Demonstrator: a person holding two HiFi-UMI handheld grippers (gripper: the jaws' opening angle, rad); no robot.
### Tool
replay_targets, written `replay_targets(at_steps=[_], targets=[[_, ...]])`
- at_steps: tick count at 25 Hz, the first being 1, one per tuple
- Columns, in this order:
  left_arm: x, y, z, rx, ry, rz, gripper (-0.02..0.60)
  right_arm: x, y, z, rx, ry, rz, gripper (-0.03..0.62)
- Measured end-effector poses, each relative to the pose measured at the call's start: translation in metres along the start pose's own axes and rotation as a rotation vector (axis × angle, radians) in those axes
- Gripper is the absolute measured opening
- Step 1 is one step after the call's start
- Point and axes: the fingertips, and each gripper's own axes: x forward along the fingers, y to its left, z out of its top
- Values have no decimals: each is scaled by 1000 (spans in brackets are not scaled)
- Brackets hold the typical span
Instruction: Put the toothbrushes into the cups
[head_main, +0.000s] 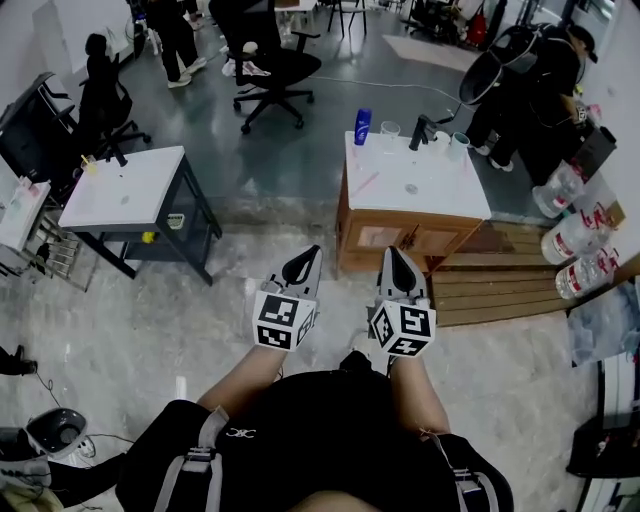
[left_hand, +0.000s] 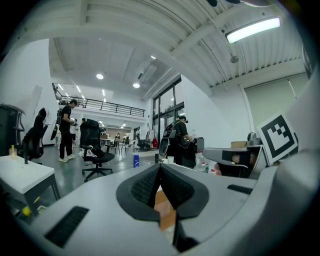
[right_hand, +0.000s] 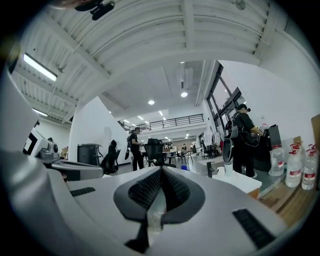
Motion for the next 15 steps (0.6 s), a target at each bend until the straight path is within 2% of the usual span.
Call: replay_targets(at_steps=[9,15], targets=[[164,-5,15,-7,14,40,14,121,-111,8,-9,25,84,15],[252,-15,26,-7,43,70,14,176,-175,12,0,49,137,15]])
